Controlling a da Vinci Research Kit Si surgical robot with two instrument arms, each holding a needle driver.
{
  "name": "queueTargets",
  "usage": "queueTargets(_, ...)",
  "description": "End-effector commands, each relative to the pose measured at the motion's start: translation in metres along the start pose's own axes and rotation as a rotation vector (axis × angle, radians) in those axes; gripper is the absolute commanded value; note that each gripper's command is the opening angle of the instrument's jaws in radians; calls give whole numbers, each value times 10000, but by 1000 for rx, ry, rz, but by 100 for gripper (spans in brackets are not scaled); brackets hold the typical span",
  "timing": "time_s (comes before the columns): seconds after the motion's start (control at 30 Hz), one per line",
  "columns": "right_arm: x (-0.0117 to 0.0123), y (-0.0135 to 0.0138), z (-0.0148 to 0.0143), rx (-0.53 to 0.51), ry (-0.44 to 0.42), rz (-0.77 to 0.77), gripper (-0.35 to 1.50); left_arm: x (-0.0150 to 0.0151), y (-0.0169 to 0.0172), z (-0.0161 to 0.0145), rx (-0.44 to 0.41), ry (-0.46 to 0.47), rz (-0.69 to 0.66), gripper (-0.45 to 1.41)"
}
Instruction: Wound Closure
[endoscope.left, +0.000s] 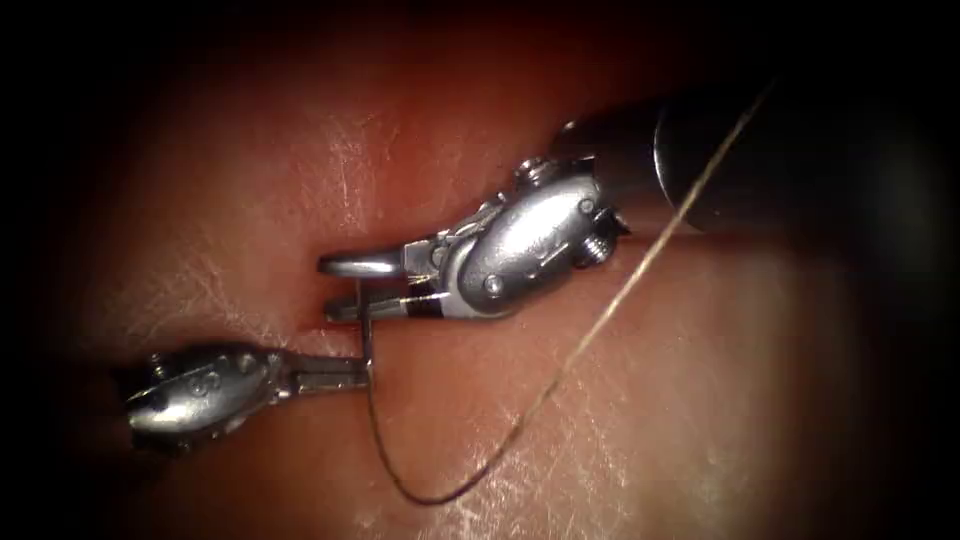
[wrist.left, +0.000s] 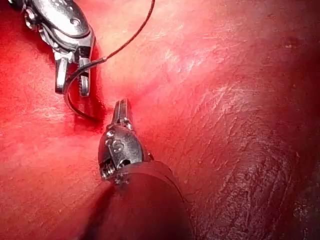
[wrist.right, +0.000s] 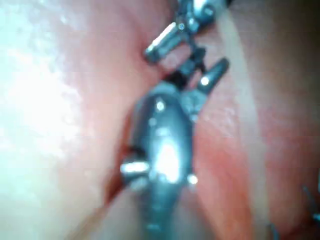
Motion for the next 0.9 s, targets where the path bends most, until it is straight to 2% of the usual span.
queueTargets(0.03,-2,-1,8,1,4,-2,-35,-5,1,8,-3,1,-1,0)
queueTargets(0.27,-14,-16,17,29,2,27,-35,-5,1,8,-3,-2,-1,0)
queueTargets(0.9,-21,-26,14,52,-11,62,-35,-5,1,8,0,-2,-1,0)
